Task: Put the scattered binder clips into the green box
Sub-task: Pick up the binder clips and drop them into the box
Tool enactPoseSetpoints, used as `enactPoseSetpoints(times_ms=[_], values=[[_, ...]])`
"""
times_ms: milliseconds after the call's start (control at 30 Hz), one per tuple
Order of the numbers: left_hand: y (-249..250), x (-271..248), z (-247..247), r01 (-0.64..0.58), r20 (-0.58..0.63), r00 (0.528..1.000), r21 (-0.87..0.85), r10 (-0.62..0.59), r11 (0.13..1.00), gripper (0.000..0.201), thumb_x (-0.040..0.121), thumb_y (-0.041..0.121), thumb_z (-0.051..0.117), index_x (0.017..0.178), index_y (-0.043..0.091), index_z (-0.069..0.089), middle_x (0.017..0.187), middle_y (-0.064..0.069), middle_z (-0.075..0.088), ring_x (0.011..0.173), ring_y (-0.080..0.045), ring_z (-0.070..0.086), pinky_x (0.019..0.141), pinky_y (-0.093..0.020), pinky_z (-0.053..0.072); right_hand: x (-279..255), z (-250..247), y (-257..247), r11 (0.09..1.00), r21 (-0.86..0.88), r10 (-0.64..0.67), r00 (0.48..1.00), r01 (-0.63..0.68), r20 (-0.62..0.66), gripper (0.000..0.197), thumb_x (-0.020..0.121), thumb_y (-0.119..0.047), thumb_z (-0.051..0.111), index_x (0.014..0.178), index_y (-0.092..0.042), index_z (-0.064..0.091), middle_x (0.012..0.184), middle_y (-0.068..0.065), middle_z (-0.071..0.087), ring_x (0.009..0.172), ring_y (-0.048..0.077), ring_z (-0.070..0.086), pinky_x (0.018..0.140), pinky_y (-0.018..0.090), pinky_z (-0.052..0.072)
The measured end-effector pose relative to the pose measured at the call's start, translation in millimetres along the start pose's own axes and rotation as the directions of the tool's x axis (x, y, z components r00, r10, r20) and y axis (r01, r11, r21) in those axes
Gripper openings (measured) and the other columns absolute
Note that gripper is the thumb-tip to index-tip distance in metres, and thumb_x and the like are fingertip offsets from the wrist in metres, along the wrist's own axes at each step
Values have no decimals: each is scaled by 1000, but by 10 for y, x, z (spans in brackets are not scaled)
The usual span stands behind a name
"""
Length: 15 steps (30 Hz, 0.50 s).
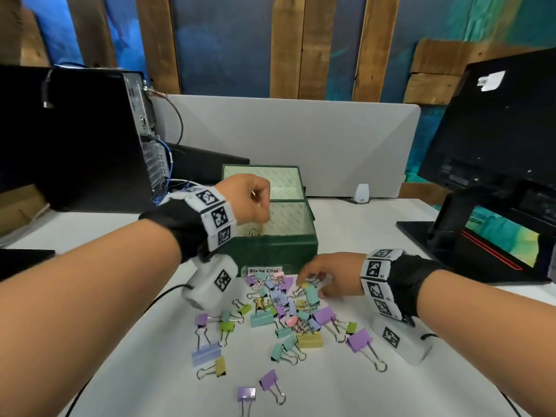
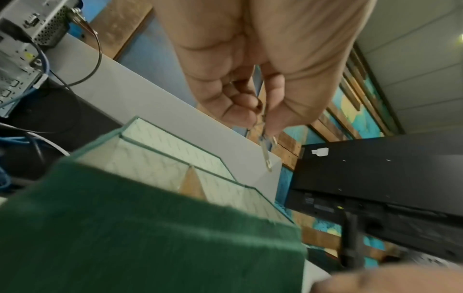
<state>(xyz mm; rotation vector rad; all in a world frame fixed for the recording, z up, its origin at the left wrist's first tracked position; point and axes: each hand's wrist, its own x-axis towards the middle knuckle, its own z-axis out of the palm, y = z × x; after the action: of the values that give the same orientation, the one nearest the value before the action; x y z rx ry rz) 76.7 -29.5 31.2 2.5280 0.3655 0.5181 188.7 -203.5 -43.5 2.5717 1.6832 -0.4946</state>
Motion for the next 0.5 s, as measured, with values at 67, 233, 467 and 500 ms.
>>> enactPoseSetpoints(times_ms=[67, 233, 467, 500], values=[[36, 140, -8, 26, -27, 999, -19, -27, 999, 9, 72, 5, 71, 75, 7, 63, 68, 9, 59, 59, -6, 52, 60, -22, 48, -9, -9, 19, 1000, 18, 3, 999, -2, -34, 43, 86, -15, 61, 126, -28, 54, 126, 0, 57, 114, 19, 55, 103, 32, 43], [87, 379, 152, 89, 24, 996, -18, -89, 996, 16, 73, 1, 68, 70, 13, 58, 72, 4, 60, 64, -9, 54, 58, -19, 46, -11, -18, 2, 1000, -11, 2, 999, -3, -40, 41, 86, -15, 60, 123, -34, 56, 122, -2, 56, 111, 18, 55, 94, 27, 43], [-77, 457, 314, 158, 37, 987, 15, -159, 987, 23, 78, 20, 74, 101, 17, 71, 93, 4, 60, 85, -12, 56, 72, -21, 40, -16, -42, -4, 1000, -24, -4, 999, 3, -37, 38, 87, -15, 60, 123, -27, 58, 122, 2, 58, 94, 16, 51, 82, 20, 36], [-93, 421, 307, 151, 32, 988, 15, -152, 988, 26, 78, 23, 73, 103, 17, 70, 95, 4, 61, 86, -12, 56, 73, -21, 40, -7, -32, 3, 1000, -22, -2, 999, 1, -38, 37, 87, -14, 61, 122, -26, 58, 119, 2, 59, 90, 13, 48, 81, 20, 38]])
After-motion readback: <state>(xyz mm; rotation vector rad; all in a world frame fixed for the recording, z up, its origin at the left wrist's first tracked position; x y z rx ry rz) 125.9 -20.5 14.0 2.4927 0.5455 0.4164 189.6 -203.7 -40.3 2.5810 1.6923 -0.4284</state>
